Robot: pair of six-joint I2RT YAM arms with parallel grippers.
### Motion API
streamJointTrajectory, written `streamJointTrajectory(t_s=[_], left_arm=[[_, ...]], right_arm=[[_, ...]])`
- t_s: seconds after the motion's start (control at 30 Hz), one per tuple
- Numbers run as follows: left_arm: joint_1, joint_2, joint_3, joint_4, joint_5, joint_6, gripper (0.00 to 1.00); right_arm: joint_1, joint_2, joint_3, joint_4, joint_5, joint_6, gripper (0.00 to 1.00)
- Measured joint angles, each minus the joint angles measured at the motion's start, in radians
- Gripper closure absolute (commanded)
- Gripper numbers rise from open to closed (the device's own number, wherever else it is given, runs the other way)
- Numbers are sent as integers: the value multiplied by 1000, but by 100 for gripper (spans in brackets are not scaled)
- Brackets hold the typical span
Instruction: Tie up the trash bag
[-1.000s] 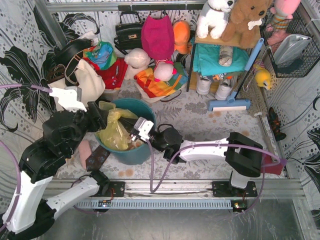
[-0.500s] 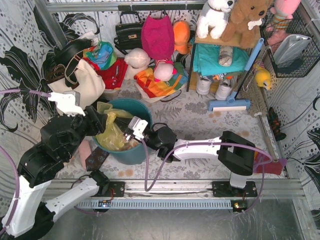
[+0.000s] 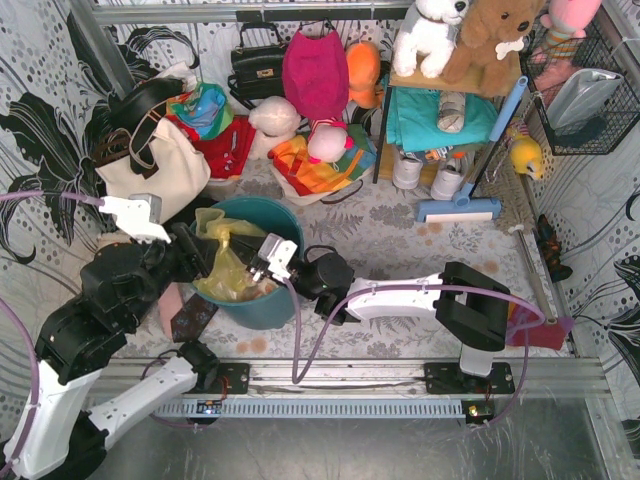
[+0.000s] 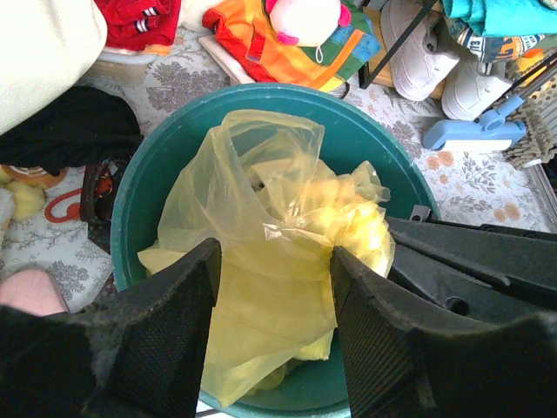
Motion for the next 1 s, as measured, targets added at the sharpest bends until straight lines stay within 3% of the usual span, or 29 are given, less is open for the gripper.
streamJointTrajectory(t_s=[0.5, 0.83, 1.0], left_arm=[[0, -47, -13, 7, 66, 34, 36], [-14, 68, 315, -7, 26, 171, 39], [-36, 177, 409, -51, 73, 256, 42]], right_arm=[[0, 0, -16, 55, -52, 0, 100], [0, 0, -34, 71, -87, -8, 100], [0, 0, -61, 82, -113, -20, 100]])
